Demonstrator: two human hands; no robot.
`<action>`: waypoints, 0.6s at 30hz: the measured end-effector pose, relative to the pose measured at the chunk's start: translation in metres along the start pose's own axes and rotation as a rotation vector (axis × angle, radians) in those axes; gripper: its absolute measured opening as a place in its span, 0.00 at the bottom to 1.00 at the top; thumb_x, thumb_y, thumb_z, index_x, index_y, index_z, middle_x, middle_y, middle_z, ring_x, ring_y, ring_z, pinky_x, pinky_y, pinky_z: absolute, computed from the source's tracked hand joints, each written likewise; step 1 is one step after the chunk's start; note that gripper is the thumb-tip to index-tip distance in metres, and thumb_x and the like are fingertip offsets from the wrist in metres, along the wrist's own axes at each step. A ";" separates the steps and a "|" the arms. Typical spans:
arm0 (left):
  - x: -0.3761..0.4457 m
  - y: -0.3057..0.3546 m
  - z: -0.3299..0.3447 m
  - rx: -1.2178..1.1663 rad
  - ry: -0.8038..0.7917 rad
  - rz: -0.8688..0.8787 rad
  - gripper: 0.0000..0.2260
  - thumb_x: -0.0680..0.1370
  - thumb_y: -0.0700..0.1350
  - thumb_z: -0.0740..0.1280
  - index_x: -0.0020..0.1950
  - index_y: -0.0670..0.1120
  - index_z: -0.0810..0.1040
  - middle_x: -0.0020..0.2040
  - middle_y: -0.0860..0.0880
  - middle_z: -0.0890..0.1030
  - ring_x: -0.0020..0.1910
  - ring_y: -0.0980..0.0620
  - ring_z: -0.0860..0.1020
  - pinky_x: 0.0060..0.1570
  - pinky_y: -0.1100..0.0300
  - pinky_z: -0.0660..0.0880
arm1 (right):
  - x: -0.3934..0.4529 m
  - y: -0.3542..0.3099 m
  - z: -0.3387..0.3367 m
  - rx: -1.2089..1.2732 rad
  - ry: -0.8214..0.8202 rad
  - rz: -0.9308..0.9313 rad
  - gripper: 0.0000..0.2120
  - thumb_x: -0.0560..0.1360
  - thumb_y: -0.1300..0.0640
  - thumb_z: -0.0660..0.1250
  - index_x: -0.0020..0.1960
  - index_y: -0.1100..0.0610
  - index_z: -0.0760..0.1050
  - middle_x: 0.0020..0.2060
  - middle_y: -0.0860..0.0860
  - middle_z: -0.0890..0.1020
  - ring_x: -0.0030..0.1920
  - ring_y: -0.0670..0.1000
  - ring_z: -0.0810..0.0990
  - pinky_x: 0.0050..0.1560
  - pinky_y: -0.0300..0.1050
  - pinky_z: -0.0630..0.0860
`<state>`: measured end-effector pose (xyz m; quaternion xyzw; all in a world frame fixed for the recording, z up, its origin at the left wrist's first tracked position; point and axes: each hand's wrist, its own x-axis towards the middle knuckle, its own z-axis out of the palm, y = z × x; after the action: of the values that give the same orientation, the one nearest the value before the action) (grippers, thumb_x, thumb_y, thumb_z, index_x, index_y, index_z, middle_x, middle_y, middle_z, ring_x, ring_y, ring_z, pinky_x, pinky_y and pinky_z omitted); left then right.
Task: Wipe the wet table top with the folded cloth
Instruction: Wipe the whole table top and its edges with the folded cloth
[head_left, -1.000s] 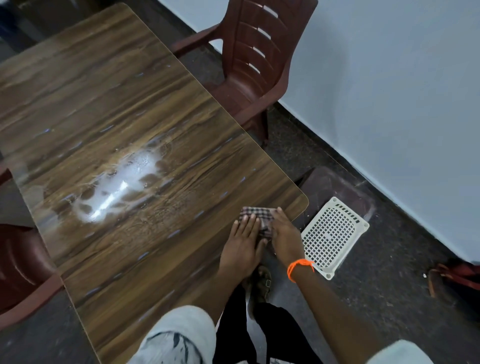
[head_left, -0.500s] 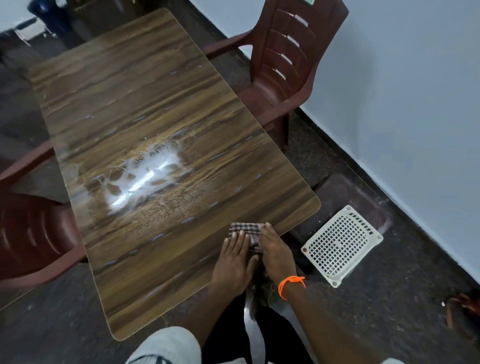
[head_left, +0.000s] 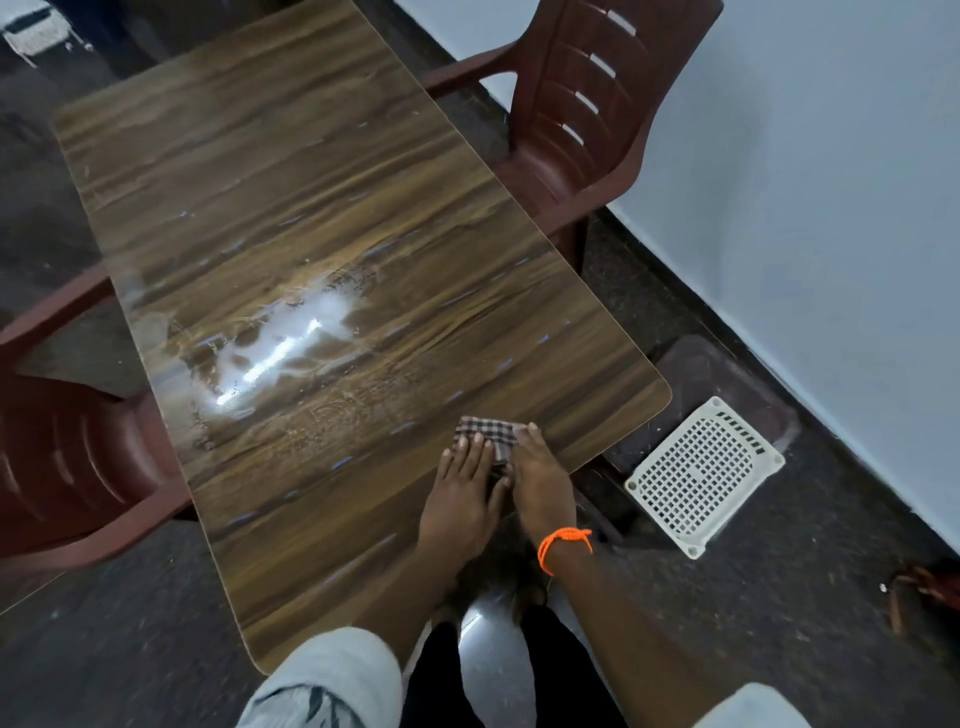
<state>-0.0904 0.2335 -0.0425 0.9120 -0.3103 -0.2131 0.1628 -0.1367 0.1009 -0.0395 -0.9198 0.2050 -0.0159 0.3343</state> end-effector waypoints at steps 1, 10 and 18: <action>-0.015 -0.006 0.001 -0.014 0.001 0.013 0.27 0.86 0.57 0.54 0.83 0.46 0.58 0.83 0.47 0.56 0.83 0.48 0.50 0.81 0.50 0.44 | -0.012 -0.002 0.004 -0.003 0.002 -0.020 0.18 0.76 0.67 0.65 0.65 0.64 0.74 0.67 0.57 0.74 0.73 0.55 0.65 0.70 0.42 0.63; -0.038 0.006 0.009 0.079 -0.104 0.158 0.31 0.85 0.61 0.47 0.83 0.45 0.55 0.83 0.46 0.55 0.83 0.48 0.49 0.81 0.50 0.38 | -0.046 0.008 -0.009 -0.003 0.042 0.135 0.19 0.71 0.73 0.68 0.61 0.68 0.76 0.67 0.59 0.74 0.71 0.59 0.68 0.69 0.39 0.63; 0.003 -0.034 -0.014 0.107 -0.040 0.185 0.27 0.86 0.53 0.53 0.83 0.43 0.58 0.83 0.44 0.58 0.83 0.46 0.54 0.81 0.50 0.43 | 0.001 -0.022 0.020 -0.021 0.112 0.173 0.15 0.76 0.66 0.63 0.62 0.61 0.77 0.69 0.54 0.73 0.73 0.52 0.65 0.67 0.40 0.65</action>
<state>-0.0641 0.2595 -0.0459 0.8824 -0.4072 -0.1986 0.1268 -0.1249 0.1275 -0.0414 -0.8997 0.3024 -0.0361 0.3127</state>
